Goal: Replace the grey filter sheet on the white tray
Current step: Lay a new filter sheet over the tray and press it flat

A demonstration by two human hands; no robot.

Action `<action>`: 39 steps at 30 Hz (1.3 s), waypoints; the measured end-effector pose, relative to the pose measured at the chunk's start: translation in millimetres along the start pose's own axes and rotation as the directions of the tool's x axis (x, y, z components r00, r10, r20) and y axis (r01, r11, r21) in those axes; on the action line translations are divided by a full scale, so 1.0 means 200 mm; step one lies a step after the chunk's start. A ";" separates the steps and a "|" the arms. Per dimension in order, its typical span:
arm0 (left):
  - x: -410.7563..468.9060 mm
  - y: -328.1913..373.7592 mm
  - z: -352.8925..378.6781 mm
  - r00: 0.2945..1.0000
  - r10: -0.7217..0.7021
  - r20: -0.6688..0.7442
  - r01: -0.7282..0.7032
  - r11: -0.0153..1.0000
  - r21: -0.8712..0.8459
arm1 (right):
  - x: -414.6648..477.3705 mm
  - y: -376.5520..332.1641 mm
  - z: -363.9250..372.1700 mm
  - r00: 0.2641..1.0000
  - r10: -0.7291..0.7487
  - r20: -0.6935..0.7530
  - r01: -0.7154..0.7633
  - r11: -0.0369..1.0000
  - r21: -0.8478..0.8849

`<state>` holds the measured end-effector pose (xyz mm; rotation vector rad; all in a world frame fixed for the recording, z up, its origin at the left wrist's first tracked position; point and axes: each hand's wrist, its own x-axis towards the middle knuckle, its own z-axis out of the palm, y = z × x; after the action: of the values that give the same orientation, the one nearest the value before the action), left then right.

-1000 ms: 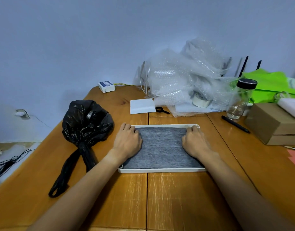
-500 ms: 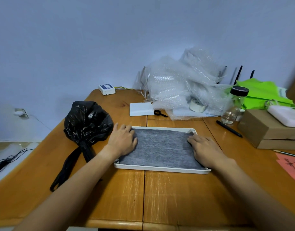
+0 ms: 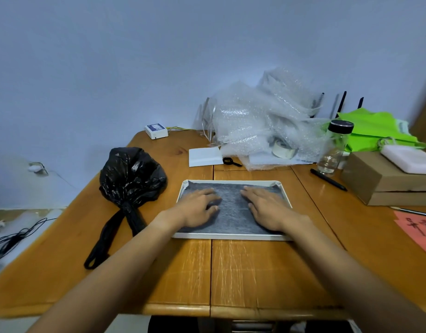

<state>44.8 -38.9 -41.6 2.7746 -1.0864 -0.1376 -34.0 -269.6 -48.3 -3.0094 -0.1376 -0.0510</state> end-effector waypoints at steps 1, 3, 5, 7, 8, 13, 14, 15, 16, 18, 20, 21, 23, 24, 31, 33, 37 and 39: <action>0.02 0.02 0.02 1.000 -0.007 0.026 0.007 1.000 0.004 | 0.02 -0.04 0.01 1.000 -0.008 0.026 0.008 1.000 0.018; 0.03 0.04 0.06 0.994 -0.039 0.100 0.034 0.998 0.055 | 0.06 -0.10 0.03 0.996 -0.011 0.084 0.008 1.000 0.028; 0.03 0.03 0.09 0.984 -0.090 0.156 0.074 0.992 0.106 | 0.07 -0.11 0.07 0.989 0.020 0.147 -0.019 1.000 -0.012; 0.01 -0.01 0.10 0.971 -0.166 0.173 0.138 0.977 0.163 | 0.05 -0.07 0.10 0.982 0.082 0.168 -0.078 0.996 -0.029; 0.00 -0.02 0.10 0.964 -0.209 0.166 0.176 0.965 0.193 | 0.04 -0.04 0.10 0.979 0.126 0.160 -0.122 0.992 -0.038; -0.01 -0.06 0.11 0.950 -0.295 0.103 0.252 0.918 0.306 | 0.02 0.08 0.11 0.939 0.306 0.158 -0.291 0.950 -0.111; -0.01 -0.06 0.12 0.947 -0.307 0.096 0.265 0.913 0.309 | 0.03 0.08 0.11 0.935 0.316 0.160 -0.301 0.947 -0.111; -0.01 -0.06 0.11 0.944 -0.316 0.093 0.275 0.911 0.309 | 0.03 0.08 0.11 0.933 0.321 0.162 -0.306 0.946 -0.109; -0.01 -0.07 0.11 0.942 -0.323 0.094 0.281 0.910 0.306 | 0.03 0.08 0.11 0.933 0.321 0.163 -0.307 0.946 -0.106; -0.02 -0.07 0.11 0.940 -0.328 0.099 0.285 0.909 0.305 | 0.03 0.08 0.12 0.935 0.320 0.152 -0.307 0.946 -0.103; -0.02 -0.07 0.10 0.939 -0.330 0.100 0.283 0.903 0.322 | 0.03 0.08 0.11 0.934 0.325 0.150 -0.311 0.944 -0.108; -0.02 -0.07 0.09 0.939 -0.328 0.103 0.280 0.903 0.325 | 0.03 0.08 0.10 0.932 0.325 0.160 -0.312 0.945 -0.098; -0.04 -0.08 0.05 0.944 -0.311 0.114 0.263 0.912 0.315 | 0.02 0.08 0.08 0.934 0.308 0.183 -0.302 0.951 -0.060; -0.05 -0.09 0.03 0.953 -0.284 0.105 0.241 0.921 0.307 | 0.02 0.08 0.06 0.940 0.288 0.180 -0.288 0.957 -0.029; -0.12 -0.02 -0.14 0.997 -0.058 0.057 0.079 0.861 -0.502 | -0.04 -0.14 -0.13 0.984 0.022 0.176 -0.139 0.713 0.687; -0.16 0.00 -0.13 0.986 0.001 0.165 0.088 0.841 -0.534 | -0.07 -0.20 -0.12 0.943 -0.082 0.322 -0.186 0.672 0.717; -0.22 -0.01 -0.10 0.961 0.061 0.269 0.062 0.904 -0.424 | -0.10 -0.20 -0.08 0.933 -0.092 0.349 -0.181 0.718 0.672; -0.24 -0.02 -0.12 0.955 0.060 0.290 0.061 0.919 -0.390 | -0.12 -0.17 -0.10 0.936 -0.081 0.343 -0.166 0.757 0.632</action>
<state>15.4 -1.3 -17.7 2.4335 -0.9847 -0.7136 -61.5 -240.9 -25.4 -2.2769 -0.0915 0.4522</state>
